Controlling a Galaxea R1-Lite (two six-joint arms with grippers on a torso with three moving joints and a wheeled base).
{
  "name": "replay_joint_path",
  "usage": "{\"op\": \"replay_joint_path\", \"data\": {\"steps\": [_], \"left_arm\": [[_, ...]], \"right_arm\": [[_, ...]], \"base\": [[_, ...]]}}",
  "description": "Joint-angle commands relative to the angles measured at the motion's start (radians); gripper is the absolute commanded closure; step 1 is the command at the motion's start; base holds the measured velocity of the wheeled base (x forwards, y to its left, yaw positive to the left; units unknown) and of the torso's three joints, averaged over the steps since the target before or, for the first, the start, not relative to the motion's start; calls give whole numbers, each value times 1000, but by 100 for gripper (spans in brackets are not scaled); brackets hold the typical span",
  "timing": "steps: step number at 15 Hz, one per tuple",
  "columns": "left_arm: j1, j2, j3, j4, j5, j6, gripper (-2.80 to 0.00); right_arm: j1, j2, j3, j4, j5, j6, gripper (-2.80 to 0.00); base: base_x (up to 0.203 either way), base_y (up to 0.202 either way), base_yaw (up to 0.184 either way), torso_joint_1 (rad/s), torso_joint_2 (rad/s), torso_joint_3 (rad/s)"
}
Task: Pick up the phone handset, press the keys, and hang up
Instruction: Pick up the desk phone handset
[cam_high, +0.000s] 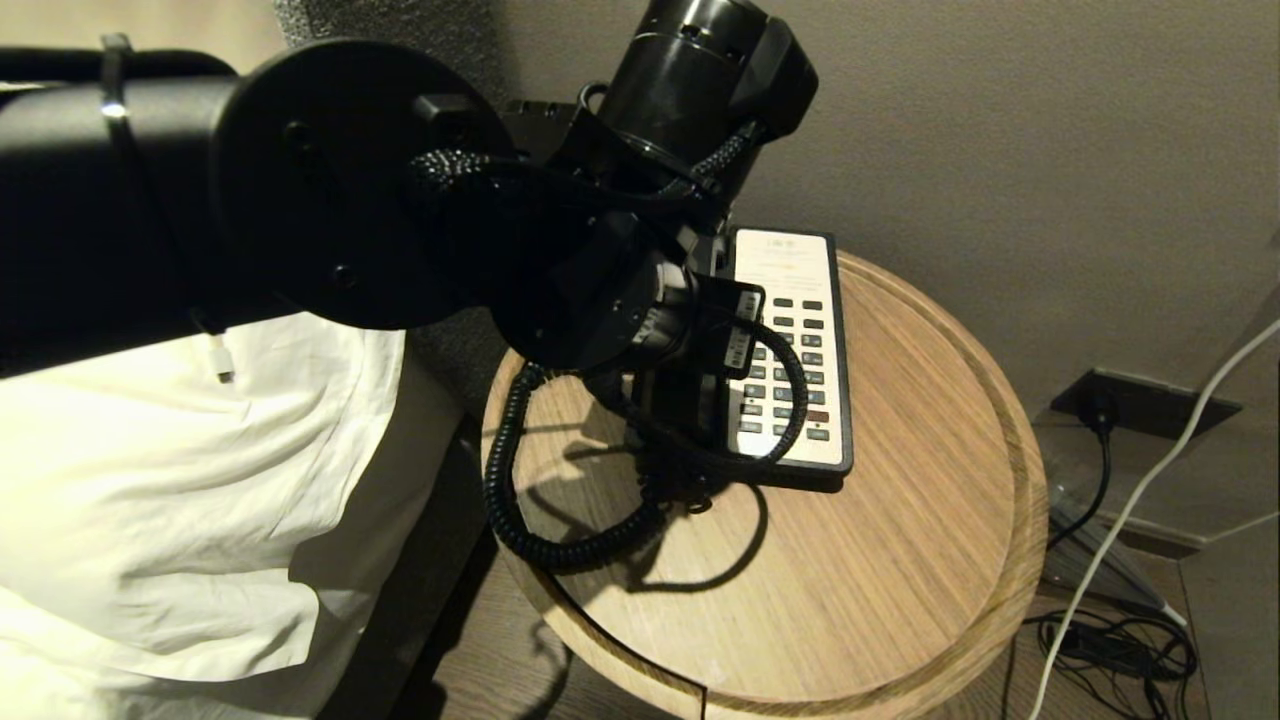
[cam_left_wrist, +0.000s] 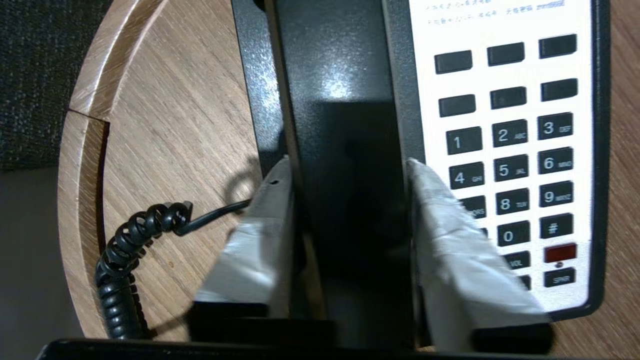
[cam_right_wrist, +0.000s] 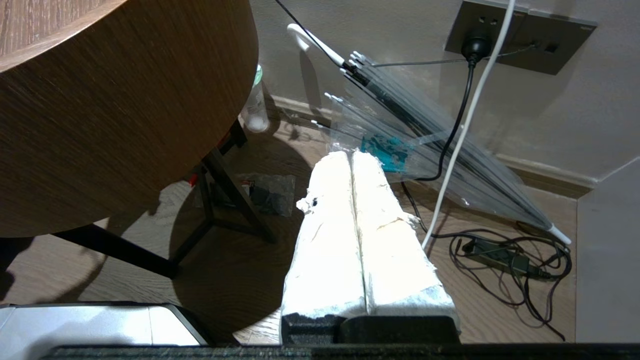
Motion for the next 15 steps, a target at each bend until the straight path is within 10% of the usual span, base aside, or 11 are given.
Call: {"op": "replay_joint_path", "data": {"steps": [1, 15], "left_arm": [[0, -4, 0, 5, 5, -2, 0], [-3, -62, 2, 18, 15, 0, 0]], "right_arm": [[0, 0, 0, 0, 1, 0, 0], [0, 0, 0, 0, 1, 0, 0]], "base": [[0, 0, 0, 0, 0, 0], [0, 0, 0, 0, 0, 0]]}}
